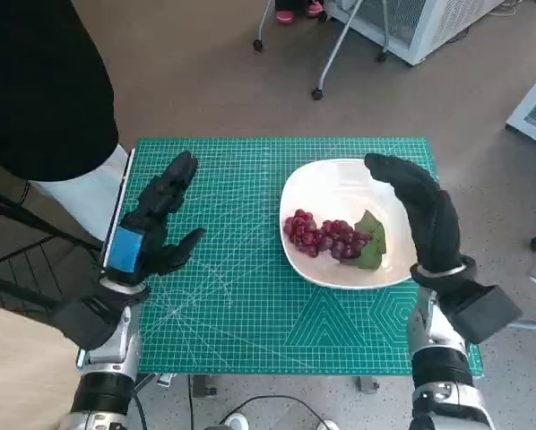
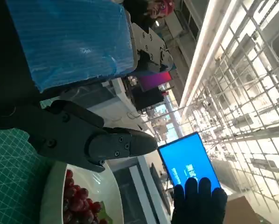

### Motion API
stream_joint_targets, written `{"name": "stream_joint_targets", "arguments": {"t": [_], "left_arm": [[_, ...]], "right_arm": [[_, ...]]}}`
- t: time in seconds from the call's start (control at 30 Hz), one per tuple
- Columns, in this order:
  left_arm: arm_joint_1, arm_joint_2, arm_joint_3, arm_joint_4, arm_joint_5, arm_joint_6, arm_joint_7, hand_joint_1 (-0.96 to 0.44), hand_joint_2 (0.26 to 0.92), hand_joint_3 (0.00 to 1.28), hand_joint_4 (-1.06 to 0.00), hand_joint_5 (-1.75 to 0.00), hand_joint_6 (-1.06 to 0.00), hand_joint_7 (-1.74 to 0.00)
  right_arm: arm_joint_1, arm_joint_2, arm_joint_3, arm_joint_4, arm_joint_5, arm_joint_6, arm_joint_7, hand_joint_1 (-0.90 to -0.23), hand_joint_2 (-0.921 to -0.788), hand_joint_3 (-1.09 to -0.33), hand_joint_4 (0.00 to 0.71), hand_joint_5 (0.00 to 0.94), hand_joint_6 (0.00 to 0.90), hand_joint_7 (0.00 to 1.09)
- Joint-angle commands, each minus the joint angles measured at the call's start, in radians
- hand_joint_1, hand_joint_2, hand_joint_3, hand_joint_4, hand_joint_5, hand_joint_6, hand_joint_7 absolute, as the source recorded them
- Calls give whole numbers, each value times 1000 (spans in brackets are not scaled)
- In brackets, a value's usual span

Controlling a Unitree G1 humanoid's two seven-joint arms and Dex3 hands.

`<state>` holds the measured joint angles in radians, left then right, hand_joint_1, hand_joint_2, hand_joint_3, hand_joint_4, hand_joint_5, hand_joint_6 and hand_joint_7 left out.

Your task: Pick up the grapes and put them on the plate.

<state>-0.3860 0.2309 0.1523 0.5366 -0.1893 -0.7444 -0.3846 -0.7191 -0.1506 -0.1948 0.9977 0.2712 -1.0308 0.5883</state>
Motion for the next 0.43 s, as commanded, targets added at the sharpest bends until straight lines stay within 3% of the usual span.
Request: {"name": "stream_joint_targets", "arguments": {"t": [0.03, 0.43], "left_arm": [[15, 11, 5, -3, 21, -12, 15, -363, 921, 309, -282, -13, -339, -48], [24, 16, 8, -22, 50, -10, 56, -345, 921, 354, -300, -13, -342, -44]], "right_arm": [[7, 6, 2, 6, -2, 14, 6, -529, -921, -525, 235, 1, 207, 8], [4, 3, 1, 9, -5, 13, 3, -527, -921, -526, 234, 0, 207, 6]]}}
